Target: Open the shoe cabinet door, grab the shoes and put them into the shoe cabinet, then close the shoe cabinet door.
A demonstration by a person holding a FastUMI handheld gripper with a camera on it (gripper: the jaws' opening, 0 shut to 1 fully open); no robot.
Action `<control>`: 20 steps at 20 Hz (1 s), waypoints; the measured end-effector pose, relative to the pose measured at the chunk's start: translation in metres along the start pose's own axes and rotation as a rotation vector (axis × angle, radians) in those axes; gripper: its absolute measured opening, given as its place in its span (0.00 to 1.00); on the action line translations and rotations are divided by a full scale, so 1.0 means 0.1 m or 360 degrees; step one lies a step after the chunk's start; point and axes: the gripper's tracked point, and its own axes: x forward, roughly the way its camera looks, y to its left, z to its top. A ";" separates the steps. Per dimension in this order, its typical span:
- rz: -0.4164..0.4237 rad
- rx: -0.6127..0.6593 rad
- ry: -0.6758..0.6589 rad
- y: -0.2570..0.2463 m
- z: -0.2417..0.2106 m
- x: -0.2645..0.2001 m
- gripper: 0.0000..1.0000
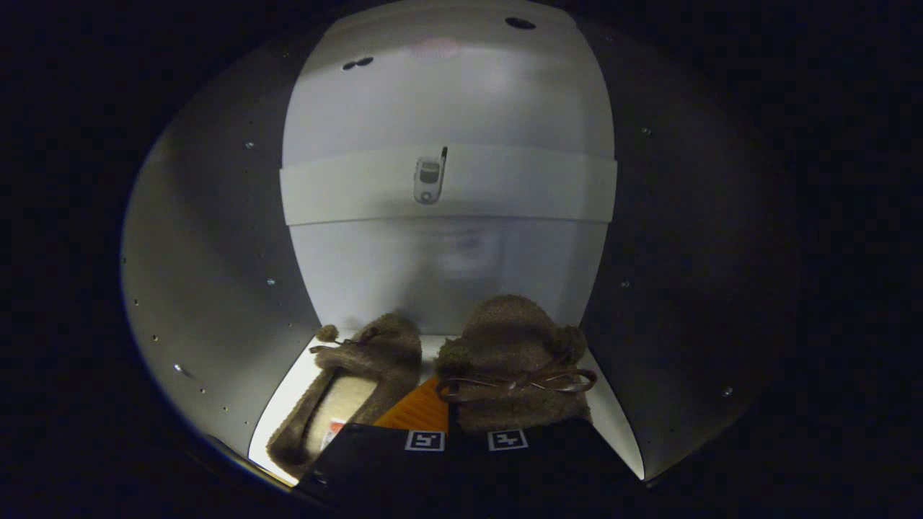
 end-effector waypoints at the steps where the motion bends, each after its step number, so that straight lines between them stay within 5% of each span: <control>1: -0.0024 0.0010 0.0017 -0.03 -0.03 0.09 0.07; 8: -0.0074 0.0053 0.0164 -0.03 -0.24 0.27 0.15; 10: -0.0059 0.0063 0.0203 0.01 -0.27 0.22 0.26; 11: -0.0066 0.0063 0.0222 0.00 -0.29 0.16 0.42; 18: -0.0032 0.0136 0.0320 -0.01 -0.26 -0.39 1.00; 20: -0.0006 0.0167 0.0314 0.00 -0.18 -0.61 0.96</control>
